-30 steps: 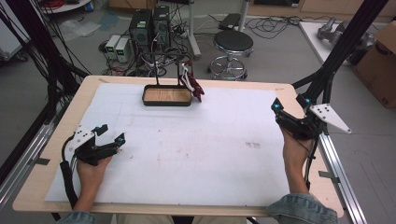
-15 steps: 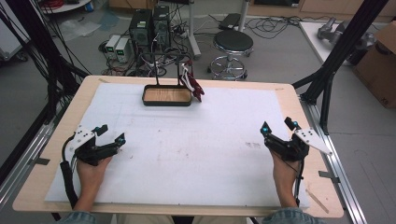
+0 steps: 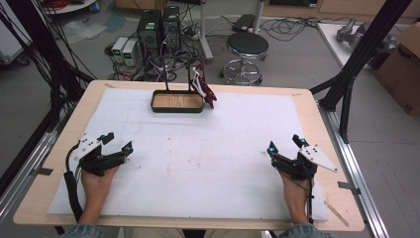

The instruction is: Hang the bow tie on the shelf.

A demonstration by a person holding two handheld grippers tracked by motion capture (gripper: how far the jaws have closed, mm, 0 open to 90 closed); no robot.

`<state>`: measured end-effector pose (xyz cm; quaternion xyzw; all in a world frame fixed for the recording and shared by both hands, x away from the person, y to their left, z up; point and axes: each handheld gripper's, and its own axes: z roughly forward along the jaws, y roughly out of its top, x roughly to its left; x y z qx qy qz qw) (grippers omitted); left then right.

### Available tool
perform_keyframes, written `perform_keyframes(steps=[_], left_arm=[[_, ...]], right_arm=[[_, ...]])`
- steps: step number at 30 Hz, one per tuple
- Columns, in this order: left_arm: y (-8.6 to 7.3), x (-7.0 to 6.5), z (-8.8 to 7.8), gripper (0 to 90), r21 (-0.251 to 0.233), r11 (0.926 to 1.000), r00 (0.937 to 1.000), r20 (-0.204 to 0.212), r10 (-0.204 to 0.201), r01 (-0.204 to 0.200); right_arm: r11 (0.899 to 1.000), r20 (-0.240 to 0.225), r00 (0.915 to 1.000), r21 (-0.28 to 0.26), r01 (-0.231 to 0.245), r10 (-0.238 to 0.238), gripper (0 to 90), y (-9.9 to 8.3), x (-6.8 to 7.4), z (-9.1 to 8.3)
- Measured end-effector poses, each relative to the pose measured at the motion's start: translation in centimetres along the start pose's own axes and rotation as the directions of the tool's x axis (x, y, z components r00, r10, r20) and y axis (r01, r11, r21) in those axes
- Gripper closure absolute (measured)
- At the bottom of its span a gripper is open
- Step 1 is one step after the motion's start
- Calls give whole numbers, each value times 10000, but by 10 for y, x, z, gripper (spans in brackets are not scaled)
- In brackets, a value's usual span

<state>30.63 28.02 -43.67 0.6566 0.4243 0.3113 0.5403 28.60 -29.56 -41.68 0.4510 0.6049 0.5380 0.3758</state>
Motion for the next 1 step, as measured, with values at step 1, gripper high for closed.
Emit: perform_keyframes(steps=[1], left_arm=[[0, 0, 0, 201, 3, 10000, 10000, -3, 18, -18]], right_arm=[[10000, -7, 10000, -1, 11, -11, 125, 0, 0, 0]])
